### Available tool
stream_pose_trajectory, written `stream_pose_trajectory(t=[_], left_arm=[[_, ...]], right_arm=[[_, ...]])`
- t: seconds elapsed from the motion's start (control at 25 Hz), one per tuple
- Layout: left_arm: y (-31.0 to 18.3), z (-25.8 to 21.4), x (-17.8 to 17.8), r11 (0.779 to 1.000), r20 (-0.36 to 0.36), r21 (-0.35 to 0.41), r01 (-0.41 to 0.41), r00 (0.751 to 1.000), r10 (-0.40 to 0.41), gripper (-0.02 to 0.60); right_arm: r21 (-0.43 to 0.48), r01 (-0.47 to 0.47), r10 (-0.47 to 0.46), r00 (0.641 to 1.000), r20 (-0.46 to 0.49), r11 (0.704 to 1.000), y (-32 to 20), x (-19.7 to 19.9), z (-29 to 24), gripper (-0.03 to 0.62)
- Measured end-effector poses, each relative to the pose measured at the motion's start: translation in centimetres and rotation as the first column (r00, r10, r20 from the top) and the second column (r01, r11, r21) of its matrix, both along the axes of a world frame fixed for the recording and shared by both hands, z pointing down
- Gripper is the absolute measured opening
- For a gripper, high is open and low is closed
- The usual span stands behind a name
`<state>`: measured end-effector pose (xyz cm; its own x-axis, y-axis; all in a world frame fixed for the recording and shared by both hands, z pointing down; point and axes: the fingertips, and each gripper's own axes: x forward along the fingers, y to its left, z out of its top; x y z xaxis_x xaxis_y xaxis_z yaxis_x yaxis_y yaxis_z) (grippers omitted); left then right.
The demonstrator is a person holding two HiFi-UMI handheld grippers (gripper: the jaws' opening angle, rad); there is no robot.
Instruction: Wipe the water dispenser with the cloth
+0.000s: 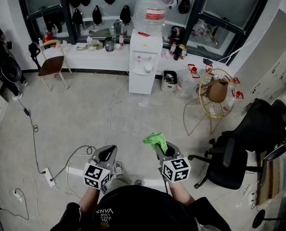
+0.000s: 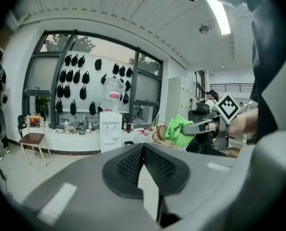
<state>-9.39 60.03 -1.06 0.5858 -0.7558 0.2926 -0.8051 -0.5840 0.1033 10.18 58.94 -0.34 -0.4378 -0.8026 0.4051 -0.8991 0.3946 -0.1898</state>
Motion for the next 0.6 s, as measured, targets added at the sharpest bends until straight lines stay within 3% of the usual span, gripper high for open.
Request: stream_pose_trajectory(t=[0.28,0.6], left_arm=[[-1.9,0.5,0.9,1.0,-0.001,-0.005,-0.024,1.0,0.024,0.002],[-7.2,-0.3,0.4,0.997,0.009,0.014,-0.081,0.997,0.081,0.002]], right_arm=[[0.001,-0.026,0.026,0.998,0.051,1.0,-1.6,0.6,0.1,0.089],[-0.014,-0.066,0.067,0.994,0.085,0.998,-6.0,-0.5,0.2,0.091]])
